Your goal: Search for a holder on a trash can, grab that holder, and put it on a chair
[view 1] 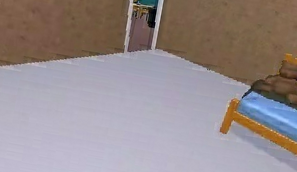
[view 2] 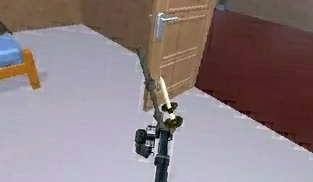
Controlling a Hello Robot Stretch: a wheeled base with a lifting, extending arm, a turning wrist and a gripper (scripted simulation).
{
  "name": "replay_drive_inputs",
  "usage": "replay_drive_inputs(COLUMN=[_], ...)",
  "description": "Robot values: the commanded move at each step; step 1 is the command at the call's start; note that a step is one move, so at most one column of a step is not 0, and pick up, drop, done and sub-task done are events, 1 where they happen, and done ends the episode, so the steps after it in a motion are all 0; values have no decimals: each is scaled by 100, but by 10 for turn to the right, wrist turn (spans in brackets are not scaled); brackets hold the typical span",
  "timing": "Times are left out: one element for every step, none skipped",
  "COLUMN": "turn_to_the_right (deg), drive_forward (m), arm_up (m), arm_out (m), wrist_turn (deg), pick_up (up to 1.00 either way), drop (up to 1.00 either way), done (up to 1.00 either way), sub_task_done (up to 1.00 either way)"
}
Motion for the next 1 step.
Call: replay_drive_inputs(turn_to_the_right=[450], drive_forward=[0], arm_up=[0], arm_out=[0], wrist_turn=[0], pick_up=[0], drop=[0], done=[0], sub_task_done=[0])
